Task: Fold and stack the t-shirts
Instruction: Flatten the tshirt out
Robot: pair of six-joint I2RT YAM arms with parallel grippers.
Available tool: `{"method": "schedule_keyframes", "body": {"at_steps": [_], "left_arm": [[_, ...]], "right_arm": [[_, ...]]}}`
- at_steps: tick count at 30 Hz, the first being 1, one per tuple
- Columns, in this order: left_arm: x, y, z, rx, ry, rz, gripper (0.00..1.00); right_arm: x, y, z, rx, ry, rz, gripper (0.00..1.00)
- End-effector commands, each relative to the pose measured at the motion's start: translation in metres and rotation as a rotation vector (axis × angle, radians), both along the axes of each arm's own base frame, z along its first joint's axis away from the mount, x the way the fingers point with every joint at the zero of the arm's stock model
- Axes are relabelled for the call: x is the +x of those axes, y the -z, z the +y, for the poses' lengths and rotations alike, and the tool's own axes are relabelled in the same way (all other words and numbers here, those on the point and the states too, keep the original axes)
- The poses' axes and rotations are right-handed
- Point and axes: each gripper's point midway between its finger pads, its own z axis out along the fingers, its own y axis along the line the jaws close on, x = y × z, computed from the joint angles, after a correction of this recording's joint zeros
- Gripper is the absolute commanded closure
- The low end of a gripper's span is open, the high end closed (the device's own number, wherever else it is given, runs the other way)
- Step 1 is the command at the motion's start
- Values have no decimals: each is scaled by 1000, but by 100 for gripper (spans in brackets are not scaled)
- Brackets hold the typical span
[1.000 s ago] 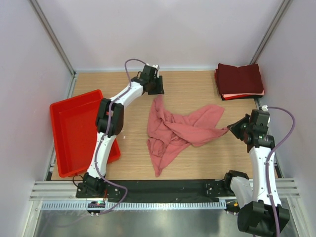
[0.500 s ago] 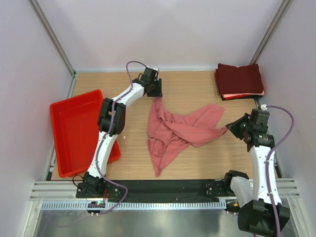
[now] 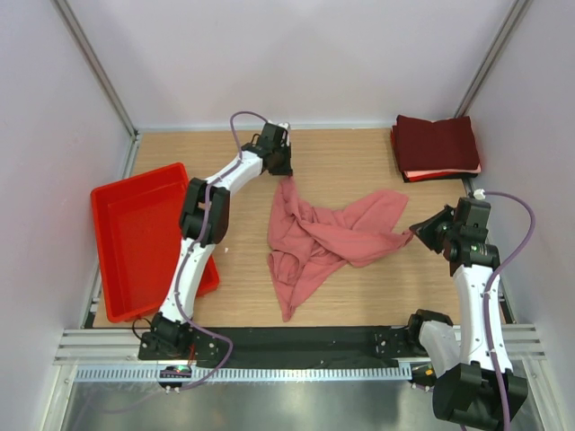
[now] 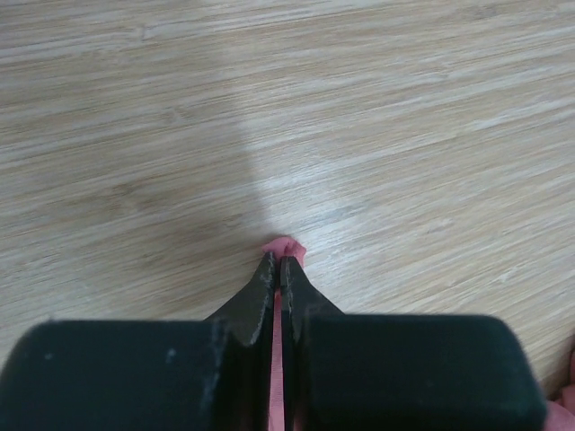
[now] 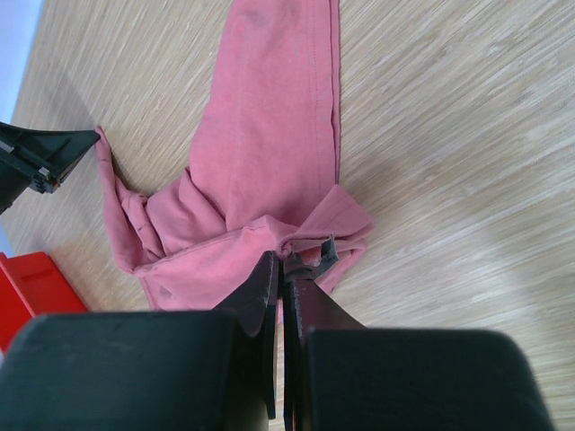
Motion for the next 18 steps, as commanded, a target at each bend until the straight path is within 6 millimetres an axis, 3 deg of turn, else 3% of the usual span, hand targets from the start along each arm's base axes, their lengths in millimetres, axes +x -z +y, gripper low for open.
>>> {"method": "schedule_keyframes", "body": {"at_steps": [1, 6, 10, 18], "left_arm": [[-24, 40, 7, 62, 21, 122, 100], [-25, 20, 18, 72, -12, 121, 100], [-22, -9, 24, 29, -65, 104, 100], [-38, -51, 37, -42, -126, 137, 100]], "right_arm": [[6, -8, -3, -8, 5, -31, 99], [3, 1, -10, -43, 21, 12, 99], [1, -1, -14, -56, 44, 13, 99], [-1, 19, -14, -27, 76, 60, 99]]}}
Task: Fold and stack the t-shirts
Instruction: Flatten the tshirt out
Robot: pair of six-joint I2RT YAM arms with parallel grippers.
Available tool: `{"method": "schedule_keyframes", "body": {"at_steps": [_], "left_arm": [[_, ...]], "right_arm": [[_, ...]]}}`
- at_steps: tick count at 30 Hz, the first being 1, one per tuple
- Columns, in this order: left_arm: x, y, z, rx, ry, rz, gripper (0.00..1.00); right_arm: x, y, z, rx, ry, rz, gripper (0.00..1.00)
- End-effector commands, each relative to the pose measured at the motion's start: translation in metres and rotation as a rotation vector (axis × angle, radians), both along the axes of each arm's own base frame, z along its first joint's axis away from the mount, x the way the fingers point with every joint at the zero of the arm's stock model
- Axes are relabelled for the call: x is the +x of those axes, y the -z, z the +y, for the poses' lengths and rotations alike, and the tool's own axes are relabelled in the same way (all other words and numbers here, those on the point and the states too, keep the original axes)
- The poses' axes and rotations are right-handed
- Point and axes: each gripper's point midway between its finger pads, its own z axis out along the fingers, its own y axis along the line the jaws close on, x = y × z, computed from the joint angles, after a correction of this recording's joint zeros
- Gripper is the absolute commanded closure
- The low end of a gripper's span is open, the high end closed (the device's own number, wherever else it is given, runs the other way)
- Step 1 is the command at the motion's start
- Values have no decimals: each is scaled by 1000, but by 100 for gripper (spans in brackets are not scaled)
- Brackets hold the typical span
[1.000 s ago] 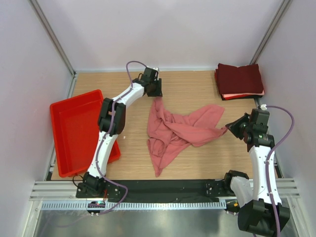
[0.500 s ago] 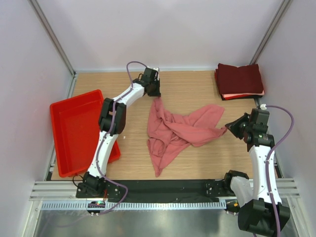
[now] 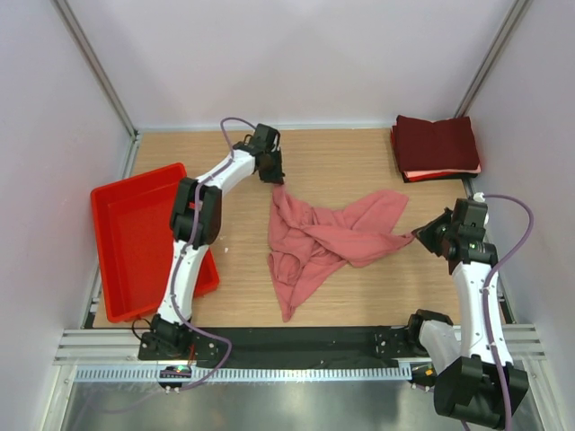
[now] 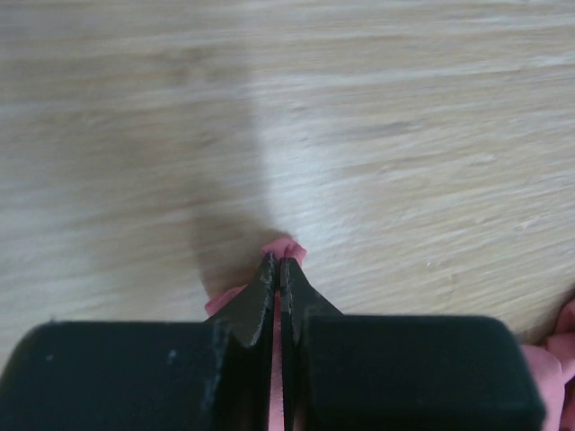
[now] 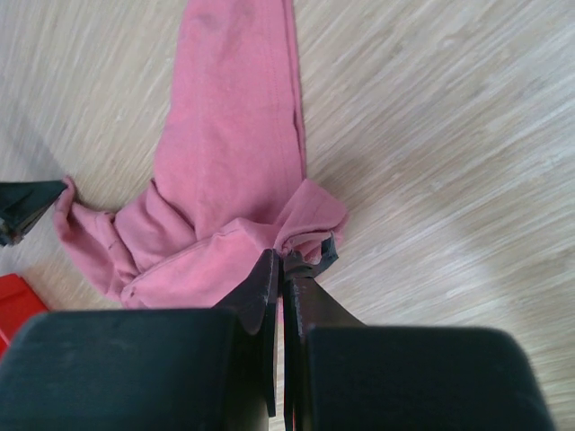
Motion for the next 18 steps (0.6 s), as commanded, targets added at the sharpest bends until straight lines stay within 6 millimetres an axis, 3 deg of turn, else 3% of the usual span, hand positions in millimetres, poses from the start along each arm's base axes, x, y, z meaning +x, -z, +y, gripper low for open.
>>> {"method": "schedule_keyframes", "body": {"at_steps": [1, 2, 3, 4, 5, 6, 8, 9, 10, 12, 13, 14, 16, 18], "left_arm": [[-15, -44, 18, -37, -59, 32, 100], [-21, -47, 21, -35, -64, 43, 100], [-26, -63, 26, -36, -71, 27, 100], [-40, -54, 36, -5, -92, 60, 100], [-48, -58, 42, 8, -98, 69, 100], [-55, -78, 47, 7, -98, 46, 100], [-77, -74, 70, 98, -131, 80, 100], [-84, -78, 79, 123, -143, 75, 100], [-89, -97, 89, 140, -168, 32, 100], [-104, -95, 109, 173, -212, 40, 100], [-107, -112, 112, 146, -223, -2, 100], [-119, -100, 113, 127, -219, 36, 100], [-125, -106, 112, 85, -216, 23, 100], [-135, -96, 107, 55, -198, 59, 100]], "right_arm": [[4, 8, -8, -14, 43, 9, 99], [4, 8, -10, -20, 50, 11, 99], [5, 8, -12, -30, 57, 19, 99], [5, 8, -15, -37, 67, 26, 99], [6, 7, -18, -49, 78, 41, 99], [6, 6, -20, -58, 81, 48, 99], [7, 8, -25, -75, 89, 66, 99], [7, 8, -26, -81, 91, 70, 99], [9, 10, -28, -90, 90, 73, 99], [12, 14, -30, -97, 88, 85, 99], [10, 17, -36, -125, 111, 104, 99], [12, 14, -39, -133, 118, 106, 99], [13, 14, -40, -132, 120, 117, 99], [14, 12, -39, -127, 122, 107, 99]]}}
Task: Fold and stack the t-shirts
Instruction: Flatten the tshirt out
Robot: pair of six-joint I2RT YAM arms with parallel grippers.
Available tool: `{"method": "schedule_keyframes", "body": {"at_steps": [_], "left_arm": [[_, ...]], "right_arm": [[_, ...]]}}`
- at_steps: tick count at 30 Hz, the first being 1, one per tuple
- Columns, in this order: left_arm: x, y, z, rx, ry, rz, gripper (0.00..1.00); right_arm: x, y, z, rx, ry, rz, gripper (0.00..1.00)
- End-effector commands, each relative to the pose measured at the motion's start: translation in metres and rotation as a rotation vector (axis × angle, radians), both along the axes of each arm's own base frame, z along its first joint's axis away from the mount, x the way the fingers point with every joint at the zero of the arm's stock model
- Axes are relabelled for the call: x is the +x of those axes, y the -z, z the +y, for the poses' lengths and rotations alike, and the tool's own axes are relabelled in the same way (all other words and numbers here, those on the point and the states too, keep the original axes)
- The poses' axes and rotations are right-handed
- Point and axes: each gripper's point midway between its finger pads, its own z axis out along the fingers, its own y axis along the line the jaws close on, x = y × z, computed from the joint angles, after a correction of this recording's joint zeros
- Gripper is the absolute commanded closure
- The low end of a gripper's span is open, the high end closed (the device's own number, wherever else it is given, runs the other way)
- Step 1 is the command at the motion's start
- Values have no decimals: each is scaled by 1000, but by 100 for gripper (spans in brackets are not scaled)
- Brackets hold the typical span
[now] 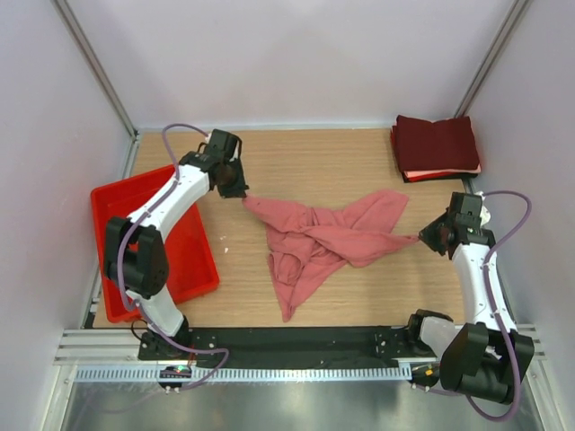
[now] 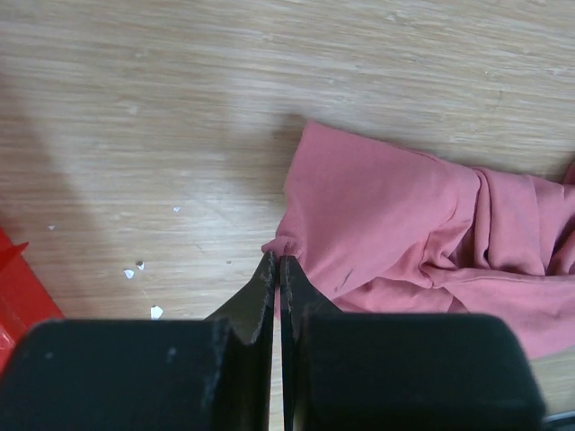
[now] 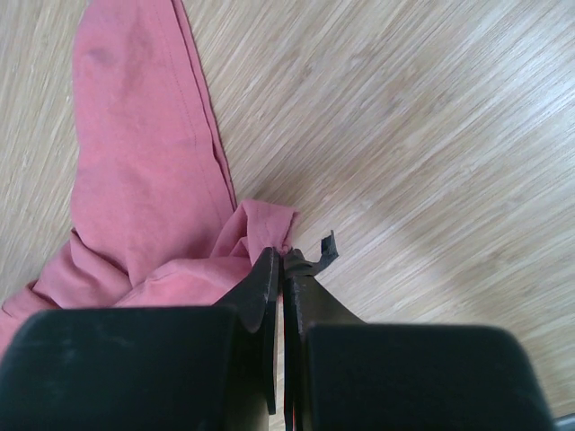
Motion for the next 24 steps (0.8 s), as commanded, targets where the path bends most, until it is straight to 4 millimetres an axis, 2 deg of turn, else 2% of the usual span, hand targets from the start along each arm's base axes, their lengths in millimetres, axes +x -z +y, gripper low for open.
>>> {"method": "schedule_keyframes", "body": {"at_steps": [1, 5, 9, 13, 14, 15, 17, 20, 24], "left_arm": [[-7, 13, -3, -51, -3, 25, 100], [-18, 25, -11, -103, 2, 72, 100], [-18, 34, 0, -60, -44, 66, 100], [-15, 30, 7, -46, -77, 38, 100], [-13, 27, 13, -17, -92, 23, 100], [-16, 27, 15, -13, -94, 32, 100], [-16, 20, 26, 31, -126, 16, 100], [-19, -5, 29, 14, -141, -43, 100], [-21, -68, 18, -122, -127, -161, 100]], "right_arm": [[12, -24, -12, -59, 22, -68, 99], [11, -34, -15, -78, 29, -87, 99], [11, -38, -16, -92, 21, -83, 99], [15, -29, -15, -77, 22, -79, 99], [17, -32, -17, -84, 23, -79, 99], [13, -26, -20, -93, 35, -45, 99], [15, -34, -25, -109, 58, -43, 99], [18, -50, -21, -92, 57, -105, 99], [28, -87, -16, -71, 56, -213, 99]]}}
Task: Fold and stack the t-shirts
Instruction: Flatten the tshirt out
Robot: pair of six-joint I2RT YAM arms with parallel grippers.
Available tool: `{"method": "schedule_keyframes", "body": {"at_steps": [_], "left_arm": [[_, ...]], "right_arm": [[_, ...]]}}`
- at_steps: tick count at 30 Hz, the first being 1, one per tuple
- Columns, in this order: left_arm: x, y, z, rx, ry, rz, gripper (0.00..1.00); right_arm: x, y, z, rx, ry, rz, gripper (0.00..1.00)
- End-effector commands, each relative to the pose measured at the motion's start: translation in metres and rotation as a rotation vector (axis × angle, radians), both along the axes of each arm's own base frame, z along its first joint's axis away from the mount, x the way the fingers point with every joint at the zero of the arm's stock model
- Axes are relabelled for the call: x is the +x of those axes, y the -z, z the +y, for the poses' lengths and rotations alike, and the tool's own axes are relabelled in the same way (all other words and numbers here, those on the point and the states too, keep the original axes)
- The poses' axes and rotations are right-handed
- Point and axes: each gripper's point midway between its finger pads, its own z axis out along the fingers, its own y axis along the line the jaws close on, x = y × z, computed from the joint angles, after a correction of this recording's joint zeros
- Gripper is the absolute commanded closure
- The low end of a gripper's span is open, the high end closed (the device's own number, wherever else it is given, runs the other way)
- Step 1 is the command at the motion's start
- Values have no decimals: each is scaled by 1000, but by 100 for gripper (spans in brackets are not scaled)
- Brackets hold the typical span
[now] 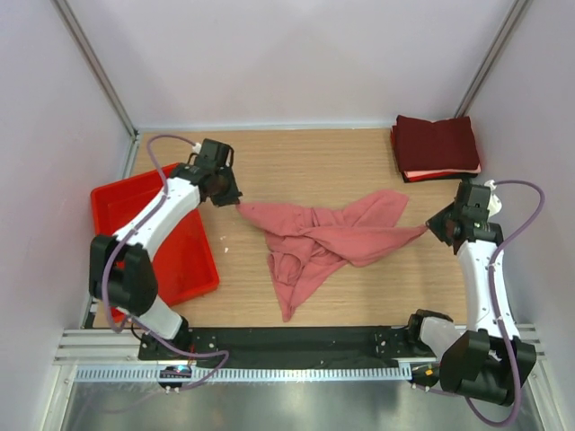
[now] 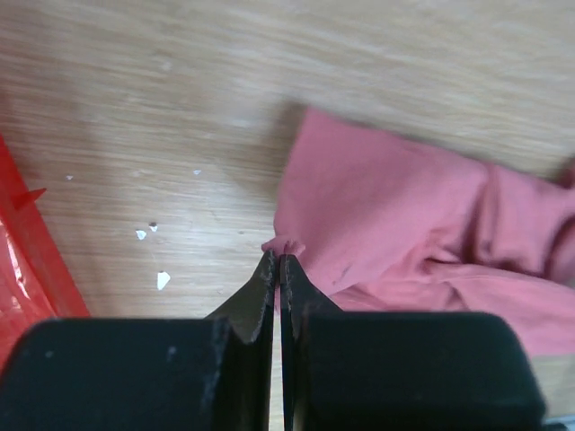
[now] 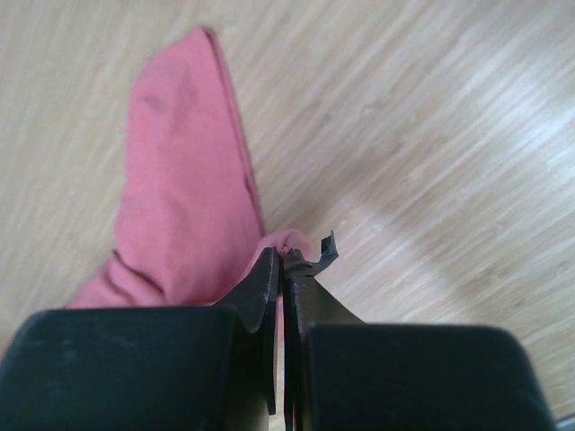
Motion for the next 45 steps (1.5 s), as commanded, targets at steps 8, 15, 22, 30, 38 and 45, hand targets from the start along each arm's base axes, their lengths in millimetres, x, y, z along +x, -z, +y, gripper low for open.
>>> {"method": "schedule_keyframes", "body": {"at_steps": [8, 15, 22, 30, 38, 45], "left_arm": [[-29, -266, 18, -331, -117, -569, 100], [-105, -353, 59, -344, -179, -761, 100], [-175, -365, 48, -532, -75, -784, 100], [-124, -329, 35, -478, -88, -719, 100], [69, -328, 14, -388, -204, -763, 99], [110, -459, 29, -690, -214, -997, 100]], "right_arm": [[29, -222, 11, 49, 29, -513, 99], [-46, -321, 13, -82, 68, -673, 99], [-135, -336, 9, -172, 196, -762, 99], [-87, -310, 15, -48, 162, -762, 99], [107, -330, 25, 208, -43, -855, 99], [166, -447, 29, 212, -172, -990, 99]]}}
